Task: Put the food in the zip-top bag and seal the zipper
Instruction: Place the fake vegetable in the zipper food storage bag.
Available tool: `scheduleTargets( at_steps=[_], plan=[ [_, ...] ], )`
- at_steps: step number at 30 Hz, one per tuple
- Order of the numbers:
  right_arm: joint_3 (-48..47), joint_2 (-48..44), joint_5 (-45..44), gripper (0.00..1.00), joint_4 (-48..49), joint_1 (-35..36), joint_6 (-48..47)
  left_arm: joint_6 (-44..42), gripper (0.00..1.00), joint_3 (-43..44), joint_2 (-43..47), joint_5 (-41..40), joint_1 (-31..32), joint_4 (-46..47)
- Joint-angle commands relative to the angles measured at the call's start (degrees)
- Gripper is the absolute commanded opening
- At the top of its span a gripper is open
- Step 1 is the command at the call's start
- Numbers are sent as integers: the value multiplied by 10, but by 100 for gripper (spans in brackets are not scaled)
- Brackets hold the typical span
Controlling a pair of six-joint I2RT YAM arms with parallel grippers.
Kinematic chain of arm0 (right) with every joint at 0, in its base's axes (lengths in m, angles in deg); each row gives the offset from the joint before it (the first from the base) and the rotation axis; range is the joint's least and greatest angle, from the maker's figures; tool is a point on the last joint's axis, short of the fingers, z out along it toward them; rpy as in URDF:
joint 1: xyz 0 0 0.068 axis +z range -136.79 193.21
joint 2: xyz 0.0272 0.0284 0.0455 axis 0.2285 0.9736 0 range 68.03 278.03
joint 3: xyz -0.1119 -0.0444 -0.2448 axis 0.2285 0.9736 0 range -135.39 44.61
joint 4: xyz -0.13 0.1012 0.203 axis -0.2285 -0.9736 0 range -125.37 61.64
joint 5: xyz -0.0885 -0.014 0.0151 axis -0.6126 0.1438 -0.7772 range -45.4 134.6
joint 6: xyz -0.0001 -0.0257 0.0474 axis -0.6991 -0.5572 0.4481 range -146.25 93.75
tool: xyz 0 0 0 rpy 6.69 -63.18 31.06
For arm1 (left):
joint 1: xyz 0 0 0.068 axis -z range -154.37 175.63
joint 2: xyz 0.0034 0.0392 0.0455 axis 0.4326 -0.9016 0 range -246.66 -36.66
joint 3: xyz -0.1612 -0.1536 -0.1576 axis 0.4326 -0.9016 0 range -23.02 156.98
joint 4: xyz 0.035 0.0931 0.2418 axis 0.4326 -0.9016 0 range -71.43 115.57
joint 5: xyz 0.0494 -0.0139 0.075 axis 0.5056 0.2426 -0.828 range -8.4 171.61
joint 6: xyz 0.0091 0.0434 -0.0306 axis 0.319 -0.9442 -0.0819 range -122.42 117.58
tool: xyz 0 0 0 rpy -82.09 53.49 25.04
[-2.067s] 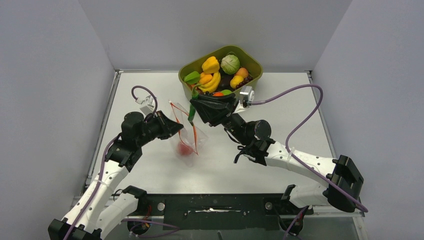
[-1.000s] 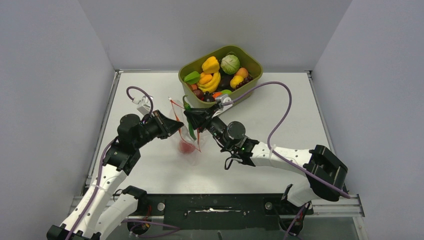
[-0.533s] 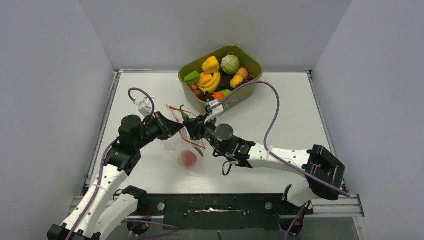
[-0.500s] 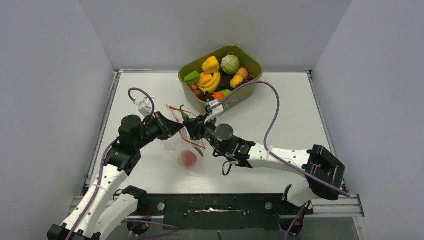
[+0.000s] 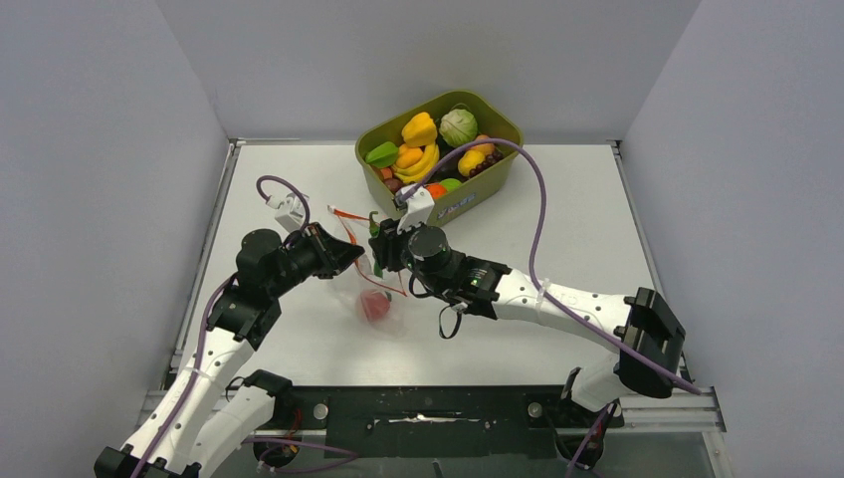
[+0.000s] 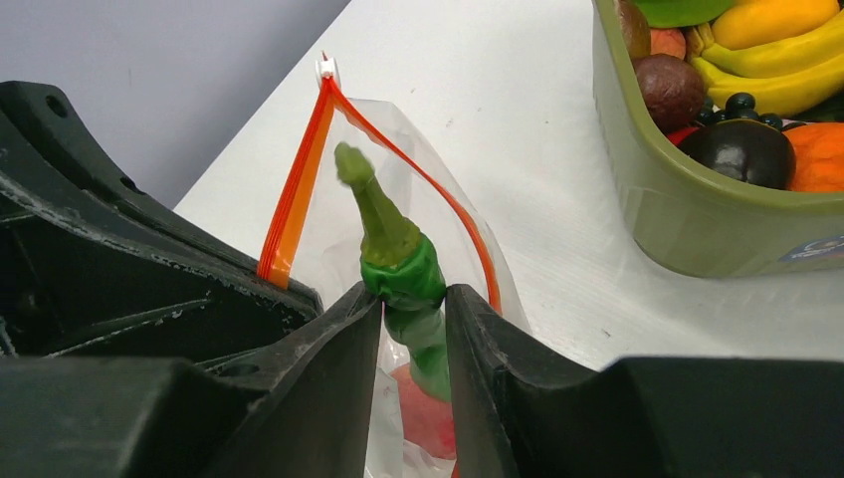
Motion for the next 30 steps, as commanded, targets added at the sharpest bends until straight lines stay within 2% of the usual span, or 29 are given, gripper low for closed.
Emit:
scheduleTargets(
  at_steps=[1, 14, 21, 30],
  plan=[
    [-46, 25, -12, 31, -74, 4, -9, -19, 0, 8, 8, -2, 1, 42],
    [-71, 67, 23, 26, -107, 5, -23, -22, 0, 2, 12, 10, 1, 57],
    [-95, 5, 50, 38, -139, 2, -44, -31, 0, -6, 20, 22, 1, 61],
    [-81, -65, 89, 44, -165, -53, -48, -35, 0, -7, 29, 27, 1, 60]
  ],
)
